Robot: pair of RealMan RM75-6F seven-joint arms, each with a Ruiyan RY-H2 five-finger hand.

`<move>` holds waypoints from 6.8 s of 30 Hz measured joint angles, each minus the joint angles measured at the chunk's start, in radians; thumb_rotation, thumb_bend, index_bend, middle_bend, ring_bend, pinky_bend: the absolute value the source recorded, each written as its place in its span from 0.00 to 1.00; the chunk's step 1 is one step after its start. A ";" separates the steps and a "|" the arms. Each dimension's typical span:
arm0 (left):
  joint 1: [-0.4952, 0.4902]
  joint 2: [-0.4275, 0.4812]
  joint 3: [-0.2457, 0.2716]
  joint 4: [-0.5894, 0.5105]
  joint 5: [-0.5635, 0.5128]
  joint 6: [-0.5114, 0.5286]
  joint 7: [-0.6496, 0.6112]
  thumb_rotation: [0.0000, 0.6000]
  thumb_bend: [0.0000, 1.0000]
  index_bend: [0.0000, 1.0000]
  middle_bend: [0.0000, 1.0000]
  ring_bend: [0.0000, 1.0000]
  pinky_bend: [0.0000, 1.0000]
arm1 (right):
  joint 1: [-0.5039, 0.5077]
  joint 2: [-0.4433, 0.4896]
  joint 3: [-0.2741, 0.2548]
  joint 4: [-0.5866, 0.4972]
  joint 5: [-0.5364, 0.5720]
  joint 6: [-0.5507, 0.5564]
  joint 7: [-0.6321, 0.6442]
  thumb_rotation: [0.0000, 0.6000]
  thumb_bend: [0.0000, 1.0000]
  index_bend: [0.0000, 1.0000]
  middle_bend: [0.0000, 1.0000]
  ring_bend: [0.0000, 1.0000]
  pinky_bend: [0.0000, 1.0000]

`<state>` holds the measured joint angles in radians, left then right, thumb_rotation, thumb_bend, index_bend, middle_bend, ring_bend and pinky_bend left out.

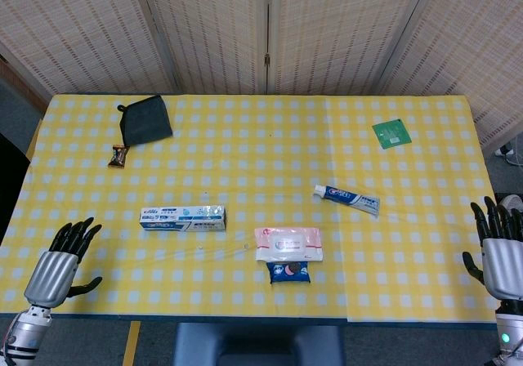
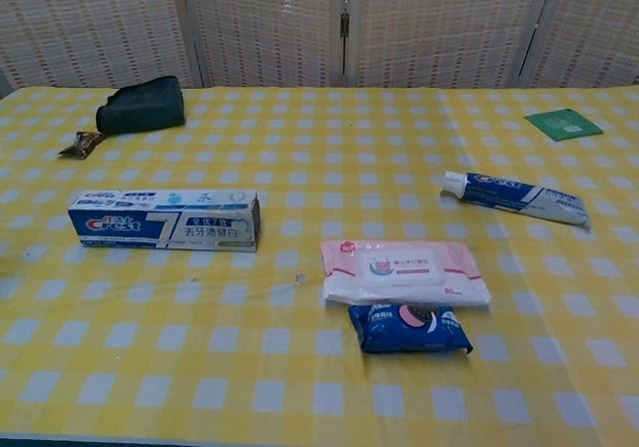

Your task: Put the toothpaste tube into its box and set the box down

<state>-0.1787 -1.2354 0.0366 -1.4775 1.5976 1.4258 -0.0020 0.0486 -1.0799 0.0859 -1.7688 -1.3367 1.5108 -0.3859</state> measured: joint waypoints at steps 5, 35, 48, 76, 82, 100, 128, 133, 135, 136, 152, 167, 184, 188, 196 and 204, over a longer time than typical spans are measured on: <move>-0.012 -0.013 0.001 0.007 0.013 -0.015 -0.006 1.00 0.21 0.12 0.09 0.05 0.04 | -0.004 0.004 -0.001 -0.006 -0.002 0.005 0.001 1.00 0.35 0.00 0.00 0.00 0.00; -0.458 -0.214 -0.163 0.147 -0.158 -0.558 0.047 1.00 0.20 0.16 0.19 0.15 0.19 | 0.009 -0.004 0.009 -0.009 0.041 -0.025 -0.036 1.00 0.35 0.00 0.00 0.00 0.00; -0.525 -0.300 -0.147 0.309 -0.176 -0.624 -0.014 1.00 0.20 0.32 0.28 0.23 0.25 | 0.019 -0.001 0.018 -0.008 0.085 -0.050 -0.034 1.00 0.35 0.00 0.00 0.00 0.00; -0.525 -0.439 -0.042 0.575 -0.008 -0.411 -0.271 1.00 0.18 0.59 0.53 0.46 0.52 | 0.027 0.018 0.007 -0.022 0.101 -0.080 -0.017 1.00 0.35 0.00 0.00 0.00 0.00; -0.516 -0.417 -0.035 0.547 -0.001 -0.381 -0.276 1.00 0.18 0.60 0.54 0.46 0.52 | 0.046 0.012 0.024 0.014 0.120 -0.101 -0.005 1.00 0.35 0.00 0.00 0.00 0.00; -0.446 -0.295 -0.018 0.341 -0.002 -0.282 -0.162 1.00 0.18 0.60 0.54 0.47 0.52 | 0.342 -0.079 0.140 0.192 0.427 -0.476 -0.039 1.00 0.36 0.31 0.23 0.20 0.20; -0.397 -0.218 0.023 0.273 0.043 -0.233 -0.171 1.00 0.18 0.59 0.54 0.46 0.51 | 0.706 -0.391 0.242 0.438 0.953 -0.753 -0.068 1.00 0.40 0.42 0.31 0.27 0.25; -0.394 -0.215 0.023 0.270 0.047 -0.229 -0.174 1.00 0.18 0.59 0.54 0.46 0.51 | 0.756 -0.420 0.232 0.458 0.972 -0.737 -0.082 1.00 0.41 0.42 0.31 0.27 0.25; -0.393 -0.214 0.022 0.269 0.048 -0.228 -0.174 1.00 0.18 0.59 0.54 0.46 0.51 | 0.775 -0.430 0.227 0.465 0.989 -0.735 -0.091 1.00 0.41 0.42 0.31 0.27 0.25; -0.392 -0.213 0.021 0.268 0.048 -0.227 -0.175 1.00 0.18 0.59 0.54 0.46 0.51 | 0.783 -0.434 0.223 0.469 0.996 -0.733 -0.098 1.00 0.41 0.42 0.31 0.27 0.25; -0.385 -0.204 0.018 0.261 0.059 -0.213 -0.184 1.00 0.18 0.59 0.54 0.46 0.51 | 0.867 -0.501 0.151 0.507 1.067 -0.669 -0.224 1.00 0.41 0.42 0.30 0.26 0.25; -0.387 -0.186 0.022 0.244 0.066 -0.223 -0.190 1.00 0.17 0.59 0.54 0.46 0.51 | 0.916 -0.560 0.139 0.547 1.090 -0.624 -0.312 1.00 0.41 0.42 0.28 0.24 0.25; -0.382 -0.181 0.019 0.255 0.067 -0.215 -0.213 1.00 0.17 0.59 0.54 0.46 0.51 | 0.934 -0.610 0.153 0.605 1.118 -0.612 -0.369 1.00 0.41 0.56 0.43 0.34 0.30; -0.381 -0.176 0.015 0.259 0.062 -0.213 -0.238 1.00 0.17 0.59 0.54 0.46 0.51 | 0.944 -0.618 0.152 0.612 1.145 -0.616 -0.408 1.00 0.41 0.62 0.48 0.37 0.32; -0.377 -0.162 0.013 0.256 0.065 -0.203 -0.237 1.00 0.17 0.59 0.54 0.46 0.51 | 0.965 -0.628 0.160 0.614 1.158 -0.606 -0.452 1.00 0.41 0.72 0.58 0.46 0.41; -0.377 -0.159 0.012 0.249 0.065 -0.205 -0.229 1.00 0.17 0.59 0.54 0.46 0.51 | 0.956 -0.628 0.155 0.594 1.084 -0.552 -0.449 1.00 0.41 0.74 0.62 0.50 0.53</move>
<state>-0.5553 -1.3947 0.0491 -1.2287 1.6625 1.2205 -0.2306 1.0041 -1.7076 0.2413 -1.1752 -0.2523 0.9589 -0.8346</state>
